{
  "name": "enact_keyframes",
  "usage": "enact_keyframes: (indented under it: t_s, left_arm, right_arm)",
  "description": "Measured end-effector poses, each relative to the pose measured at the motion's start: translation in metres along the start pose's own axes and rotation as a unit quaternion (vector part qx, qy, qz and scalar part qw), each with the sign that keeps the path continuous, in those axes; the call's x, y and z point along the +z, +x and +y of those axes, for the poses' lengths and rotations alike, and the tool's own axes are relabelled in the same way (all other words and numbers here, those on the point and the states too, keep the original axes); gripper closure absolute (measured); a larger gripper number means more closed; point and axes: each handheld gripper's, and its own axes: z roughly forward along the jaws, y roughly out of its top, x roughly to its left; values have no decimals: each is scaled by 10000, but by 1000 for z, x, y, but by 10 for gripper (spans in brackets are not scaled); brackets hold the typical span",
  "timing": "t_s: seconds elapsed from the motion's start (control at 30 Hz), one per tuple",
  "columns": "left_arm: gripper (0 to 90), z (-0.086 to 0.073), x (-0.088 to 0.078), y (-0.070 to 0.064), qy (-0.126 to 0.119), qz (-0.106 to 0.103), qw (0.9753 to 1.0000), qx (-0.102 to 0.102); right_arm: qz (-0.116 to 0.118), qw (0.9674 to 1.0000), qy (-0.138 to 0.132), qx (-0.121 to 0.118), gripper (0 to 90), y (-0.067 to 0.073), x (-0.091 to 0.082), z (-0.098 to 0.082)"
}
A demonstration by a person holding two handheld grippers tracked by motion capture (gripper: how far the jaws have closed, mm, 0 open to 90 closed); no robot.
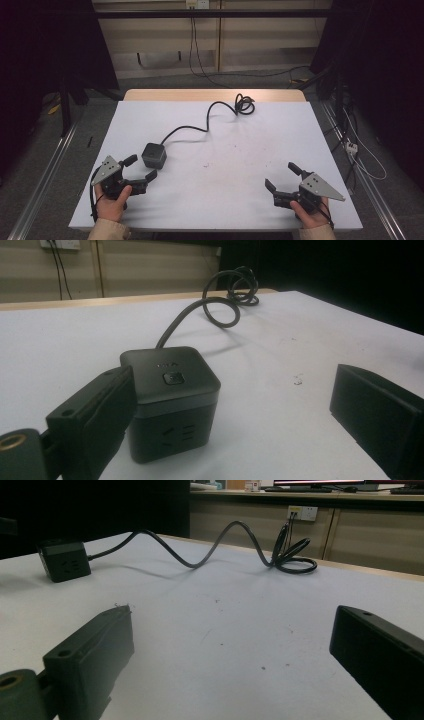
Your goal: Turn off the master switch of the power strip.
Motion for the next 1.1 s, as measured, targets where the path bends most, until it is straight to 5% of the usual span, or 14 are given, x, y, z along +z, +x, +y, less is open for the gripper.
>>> enact_keyframes:
  t_s: [0.7, 1.1]
  left_arm:
    - [62, 6, 2, 1, -55, 61, 9999, -58]
    - [209, 13, 2, 2, -45, -2, 9999, -105]
  right_arm:
    - [14, 10000, -3, -43, 37, 1, 0, 1]
    - [35, 10000, 3, -68, 37, 2, 0, 1]
